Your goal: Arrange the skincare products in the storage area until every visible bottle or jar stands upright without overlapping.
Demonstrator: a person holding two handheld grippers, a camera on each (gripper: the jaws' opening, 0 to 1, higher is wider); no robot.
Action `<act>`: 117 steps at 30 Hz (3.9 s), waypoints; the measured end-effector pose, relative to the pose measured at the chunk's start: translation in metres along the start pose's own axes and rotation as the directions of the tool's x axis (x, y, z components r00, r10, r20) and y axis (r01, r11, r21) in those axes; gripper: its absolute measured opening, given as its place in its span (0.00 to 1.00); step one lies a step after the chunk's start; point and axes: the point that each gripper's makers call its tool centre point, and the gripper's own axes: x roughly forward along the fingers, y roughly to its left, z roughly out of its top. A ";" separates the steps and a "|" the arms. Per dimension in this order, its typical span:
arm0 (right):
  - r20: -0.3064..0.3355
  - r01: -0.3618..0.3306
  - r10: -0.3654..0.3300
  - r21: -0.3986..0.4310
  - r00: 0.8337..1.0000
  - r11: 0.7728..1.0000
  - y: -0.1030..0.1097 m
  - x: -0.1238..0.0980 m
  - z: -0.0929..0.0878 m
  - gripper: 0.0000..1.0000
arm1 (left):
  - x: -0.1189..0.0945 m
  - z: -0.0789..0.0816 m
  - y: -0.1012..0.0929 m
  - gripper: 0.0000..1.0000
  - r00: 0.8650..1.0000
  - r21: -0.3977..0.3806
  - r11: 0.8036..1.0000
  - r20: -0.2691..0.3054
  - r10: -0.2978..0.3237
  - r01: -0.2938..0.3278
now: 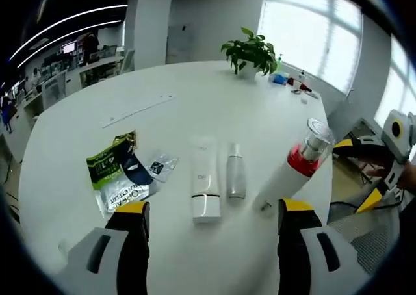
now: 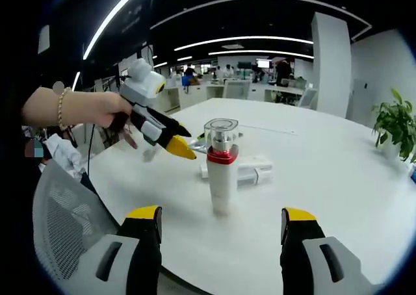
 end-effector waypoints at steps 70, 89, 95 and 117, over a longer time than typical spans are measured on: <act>0.035 0.026 -0.028 0.059 0.999 0.998 -0.009 0.000 0.005 0.78 | 0.146 0.009 0.018 0.38 0.925 0.172 0.985 -0.372 0.072 -0.007; 0.016 0.024 -0.024 0.041 1.000 0.999 -0.008 0.001 0.001 0.78 | 0.132 0.022 0.018 0.36 0.951 0.142 0.989 -0.301 0.075 -0.033; 0.007 0.020 -0.020 0.031 1.000 0.999 -0.006 0.001 0.000 0.78 | 0.115 0.028 0.015 0.36 0.961 0.130 0.991 -0.267 0.076 -0.042; -0.048 0.004 -0.008 -0.073 0.999 0.997 0.003 0.005 -0.008 0.75 | 0.039 0.027 0.028 0.35 0.993 0.064 0.992 -0.046 0.109 -0.106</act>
